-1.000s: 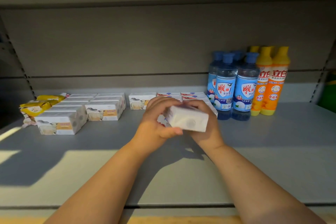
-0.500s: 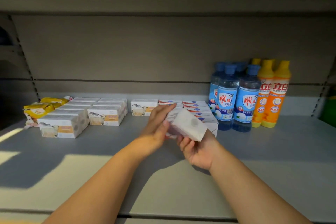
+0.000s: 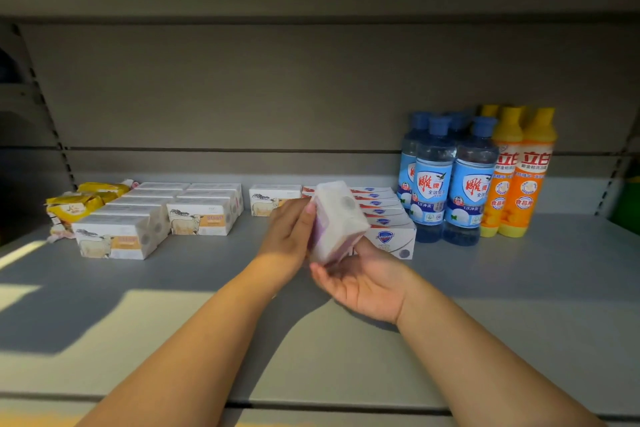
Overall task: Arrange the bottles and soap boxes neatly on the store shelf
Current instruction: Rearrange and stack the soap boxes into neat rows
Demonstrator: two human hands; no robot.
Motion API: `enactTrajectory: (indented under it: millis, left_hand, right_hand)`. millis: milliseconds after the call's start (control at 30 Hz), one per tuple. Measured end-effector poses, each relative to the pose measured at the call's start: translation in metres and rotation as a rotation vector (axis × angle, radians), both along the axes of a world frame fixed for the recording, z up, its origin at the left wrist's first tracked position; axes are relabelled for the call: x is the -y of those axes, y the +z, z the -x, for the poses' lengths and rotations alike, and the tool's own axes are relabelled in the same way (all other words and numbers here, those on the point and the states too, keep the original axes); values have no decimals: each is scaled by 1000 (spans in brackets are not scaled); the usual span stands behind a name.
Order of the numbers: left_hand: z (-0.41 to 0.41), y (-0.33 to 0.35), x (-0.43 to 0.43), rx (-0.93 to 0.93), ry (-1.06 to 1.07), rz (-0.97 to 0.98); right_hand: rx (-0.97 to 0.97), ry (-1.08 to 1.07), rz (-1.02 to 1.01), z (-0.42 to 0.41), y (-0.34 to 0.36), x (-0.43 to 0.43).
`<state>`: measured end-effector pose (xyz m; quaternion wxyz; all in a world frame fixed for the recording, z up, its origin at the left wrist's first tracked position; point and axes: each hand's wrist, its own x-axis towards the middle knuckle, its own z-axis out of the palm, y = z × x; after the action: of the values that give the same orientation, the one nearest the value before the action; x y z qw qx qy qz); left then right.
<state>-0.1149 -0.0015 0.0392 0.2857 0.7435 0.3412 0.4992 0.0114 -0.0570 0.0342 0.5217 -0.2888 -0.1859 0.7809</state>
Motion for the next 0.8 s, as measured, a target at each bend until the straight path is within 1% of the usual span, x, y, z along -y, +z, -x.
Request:
enactTrajectory:
  millis: [33,67,100,133,200,233,267,333,400,467,533,567,600,667,700,733,767,800]
  left_hand:
    - [1,-1,-1,-6,21,19]
    - [2,1,-1,-1,39,93]
    - [1,2,-1,44,19,213]
    - [0,4,-3,104,-61,341]
    - [-4,4,-8,221,-248,569]
    - [-6,3,-9,229,-295,578]
    - [-6,2,-8,211,-327,539]
    - [0,-3,-10,142,-356,401]
    - [6,-9,-21,149,-353,322]
    - [13,-8,-23,214,-273,244]
    - [15,-5,-18,240,-197,105]
    - [16,-5,-17,219,-150,-26]
    - [16,-3,-13,163,-84,-213]
    - [19,-2,-10,38,10,-663]
    - [19,-2,-12,25,32,-823]
    - [20,-1,-13,21,43,-921]
    - [20,0,-14,6,52,-971]
    - [21,1,-12,-13,47,-951]
  right_hand:
    - [-65,-116,-35,0,2,-1]
    - [-102,-236,-75,-1,4,-2]
    - [-97,-346,-118,-3,5,-3]
    - [-64,-435,-163,-6,4,-4]
    - [65,-560,-244,-9,1,-6]
    - [161,-617,-273,-10,-1,-8]
    - [275,-682,-307,-10,-3,-9]
    - [558,-815,-432,-12,-6,-9]
    - [830,-901,-705,-13,-9,-8]
    - [1071,-883,-982,-14,-14,-9]
    - [1268,-878,-1111,-20,-19,-12]
    - [1332,-881,-1133,-25,-20,-14]
    - [1370,-881,-1131,-30,-20,-14]
    - [1363,-897,-1109,-34,-19,-11]
    - [1353,-922,-1118,-35,-18,-10]
    - [1355,-939,-1137,-36,-17,-9]
    - [1361,-945,-1150,-36,-17,-9]
    - [1364,-938,-1153,-35,-17,-9]
